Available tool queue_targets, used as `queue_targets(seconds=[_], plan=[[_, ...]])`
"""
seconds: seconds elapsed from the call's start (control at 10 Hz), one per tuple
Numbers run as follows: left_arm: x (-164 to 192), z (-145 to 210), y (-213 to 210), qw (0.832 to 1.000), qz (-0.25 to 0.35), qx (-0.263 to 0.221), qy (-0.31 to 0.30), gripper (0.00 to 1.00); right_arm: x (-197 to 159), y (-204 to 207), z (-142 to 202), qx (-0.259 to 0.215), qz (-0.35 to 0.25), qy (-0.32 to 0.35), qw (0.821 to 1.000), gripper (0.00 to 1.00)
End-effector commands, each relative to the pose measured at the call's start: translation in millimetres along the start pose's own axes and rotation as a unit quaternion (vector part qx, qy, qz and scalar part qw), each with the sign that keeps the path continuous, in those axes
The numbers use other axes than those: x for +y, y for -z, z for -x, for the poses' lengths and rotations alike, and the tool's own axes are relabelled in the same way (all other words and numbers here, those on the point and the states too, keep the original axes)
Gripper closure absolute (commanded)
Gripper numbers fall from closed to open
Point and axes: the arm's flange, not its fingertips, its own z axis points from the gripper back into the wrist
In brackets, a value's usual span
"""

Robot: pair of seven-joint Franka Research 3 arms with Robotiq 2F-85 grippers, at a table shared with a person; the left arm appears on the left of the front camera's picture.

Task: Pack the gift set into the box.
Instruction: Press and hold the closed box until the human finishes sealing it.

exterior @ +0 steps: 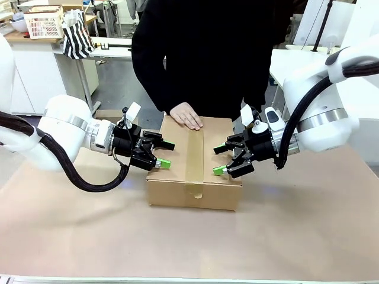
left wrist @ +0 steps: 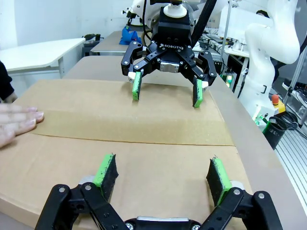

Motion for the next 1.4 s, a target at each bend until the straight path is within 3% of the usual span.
queue_targets(seconds=[0.0,1.3], plan=[[-0.1,-0.2,-0.6,1.000,-0.002,0.002,0.004,0.00,-0.1,0.5,1.9,-0.002,0.010,-0.006,1.000,0.00],[-0.1,-0.2,-0.6,1.000,-0.002,0.002,0.004,0.00,-0.1,0.5,1.9,-0.002,0.010,-0.006,1.000,0.00]])
